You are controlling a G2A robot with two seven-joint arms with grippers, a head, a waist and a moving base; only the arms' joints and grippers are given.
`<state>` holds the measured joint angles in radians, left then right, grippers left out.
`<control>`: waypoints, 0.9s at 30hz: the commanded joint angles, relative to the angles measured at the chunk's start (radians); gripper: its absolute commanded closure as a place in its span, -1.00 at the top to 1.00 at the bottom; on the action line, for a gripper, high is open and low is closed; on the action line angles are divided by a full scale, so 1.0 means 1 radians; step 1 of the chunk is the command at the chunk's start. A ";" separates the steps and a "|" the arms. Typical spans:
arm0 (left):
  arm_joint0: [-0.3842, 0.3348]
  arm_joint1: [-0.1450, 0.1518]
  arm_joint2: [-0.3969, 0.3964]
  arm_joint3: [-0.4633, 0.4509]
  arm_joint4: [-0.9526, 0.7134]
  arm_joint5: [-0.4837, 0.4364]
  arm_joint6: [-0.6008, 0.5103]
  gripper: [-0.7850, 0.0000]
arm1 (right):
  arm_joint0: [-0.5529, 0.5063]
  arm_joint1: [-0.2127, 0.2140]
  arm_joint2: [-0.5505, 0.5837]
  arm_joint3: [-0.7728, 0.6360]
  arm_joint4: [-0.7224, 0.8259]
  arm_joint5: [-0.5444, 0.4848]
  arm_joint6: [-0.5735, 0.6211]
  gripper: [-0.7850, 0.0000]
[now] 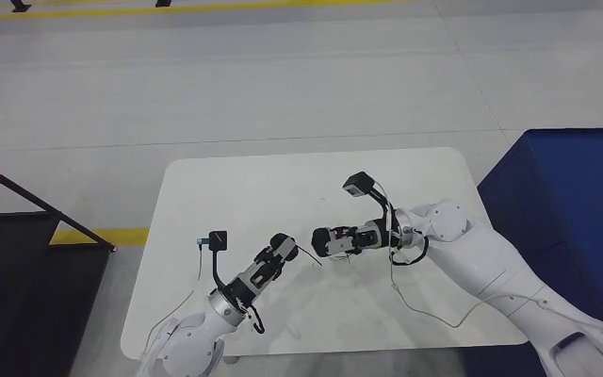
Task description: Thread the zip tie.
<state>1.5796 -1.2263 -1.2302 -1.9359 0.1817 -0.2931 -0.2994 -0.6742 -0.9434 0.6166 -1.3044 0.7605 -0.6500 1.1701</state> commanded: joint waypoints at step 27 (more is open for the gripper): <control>0.000 0.000 0.000 0.000 0.000 0.000 0.000 -1.00 | 0.019 -0.035 -0.075 0.013 -0.141 -0.108 -0.108 -0.80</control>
<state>1.5796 -1.2263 -1.2302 -1.9359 0.1817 -0.2930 -0.2994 -0.6559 -0.9790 0.5420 -1.2904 0.6205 -0.7570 1.0633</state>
